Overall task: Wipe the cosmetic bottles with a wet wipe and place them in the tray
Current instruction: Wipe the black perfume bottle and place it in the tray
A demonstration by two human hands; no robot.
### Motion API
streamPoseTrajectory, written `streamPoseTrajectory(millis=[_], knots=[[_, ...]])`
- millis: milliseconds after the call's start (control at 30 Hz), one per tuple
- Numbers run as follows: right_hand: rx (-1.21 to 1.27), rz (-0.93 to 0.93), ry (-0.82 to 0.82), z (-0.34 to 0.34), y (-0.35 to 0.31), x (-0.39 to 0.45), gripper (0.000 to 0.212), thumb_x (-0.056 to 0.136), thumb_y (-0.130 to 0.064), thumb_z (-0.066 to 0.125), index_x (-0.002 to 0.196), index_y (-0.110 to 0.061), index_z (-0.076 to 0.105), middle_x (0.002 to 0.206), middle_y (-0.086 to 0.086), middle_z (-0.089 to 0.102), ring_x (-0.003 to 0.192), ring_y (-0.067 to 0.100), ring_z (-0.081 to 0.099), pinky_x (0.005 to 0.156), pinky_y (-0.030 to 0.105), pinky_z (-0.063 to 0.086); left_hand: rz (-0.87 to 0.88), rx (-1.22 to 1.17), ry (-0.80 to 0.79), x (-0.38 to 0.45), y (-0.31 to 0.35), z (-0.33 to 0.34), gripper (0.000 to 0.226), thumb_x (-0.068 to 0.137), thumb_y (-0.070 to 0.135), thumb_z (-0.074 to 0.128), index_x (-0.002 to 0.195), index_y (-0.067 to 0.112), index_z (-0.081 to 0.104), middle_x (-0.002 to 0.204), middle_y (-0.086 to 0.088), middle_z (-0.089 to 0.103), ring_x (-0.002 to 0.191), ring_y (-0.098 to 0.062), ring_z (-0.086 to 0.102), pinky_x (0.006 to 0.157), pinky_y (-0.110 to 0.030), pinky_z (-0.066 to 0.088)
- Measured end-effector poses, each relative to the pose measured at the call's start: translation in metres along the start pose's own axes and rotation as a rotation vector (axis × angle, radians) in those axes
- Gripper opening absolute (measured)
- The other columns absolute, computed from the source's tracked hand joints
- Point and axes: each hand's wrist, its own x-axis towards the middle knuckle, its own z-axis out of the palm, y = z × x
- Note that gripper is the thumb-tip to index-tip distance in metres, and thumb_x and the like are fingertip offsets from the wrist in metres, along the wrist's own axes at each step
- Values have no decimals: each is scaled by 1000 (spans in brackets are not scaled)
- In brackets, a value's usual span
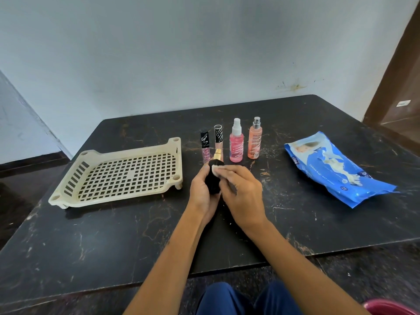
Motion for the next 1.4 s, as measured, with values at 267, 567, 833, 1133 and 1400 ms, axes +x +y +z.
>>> streamPoseTrajectory(millis=[267, 567, 833, 1133, 1400], knots=[[-13, -27, -27, 0, -4, 1, 24, 78, 2, 61, 98, -3, 74, 96, 6, 71, 89, 17, 67, 82, 23, 53, 4, 60, 0, -2, 0, 0, 44, 100, 37, 32, 92, 8, 64, 81, -7, 66, 76, -16, 65, 69, -26, 52], [-9, -159, -119, -6, -12, -11, 19, 76, -3, 57, 83, -3, 75, 85, 6, 70, 78, 20, 67, 66, 33, 56, -85, 43, 9, -6, 5, 0, 56, 96, 51, 31, 71, 8, 55, 56, -4, 55, 49, -13, 56, 49, -19, 49], [-38, -99, -78, -4, -9, -7, 19, 76, -5, 59, 86, -6, 75, 86, 5, 71, 83, 21, 69, 71, 34, 57, -91, -3, -17, -8, 5, 2, 58, 96, 51, 31, 87, 1, 61, 81, -10, 65, 83, -22, 64, 84, -32, 50], [-27, -192, -143, -4, -10, -9, 13, 76, 0, 67, 86, -4, 74, 90, 4, 70, 84, 17, 66, 71, 32, 55, -150, 7, -106, -7, 7, -4, 51, 81, 51, 49, 89, 3, 65, 91, -10, 71, 96, -16, 67, 77, -24, 54], [-110, -235, -170, -2, -10, -12, 14, 78, 5, 64, 85, -4, 71, 83, 6, 65, 76, 21, 61, 59, 35, 52, -139, 72, -96, -6, 7, -6, 54, 81, 46, 46, 94, 2, 74, 111, -17, 69, 105, -20, 65, 82, -27, 47]])
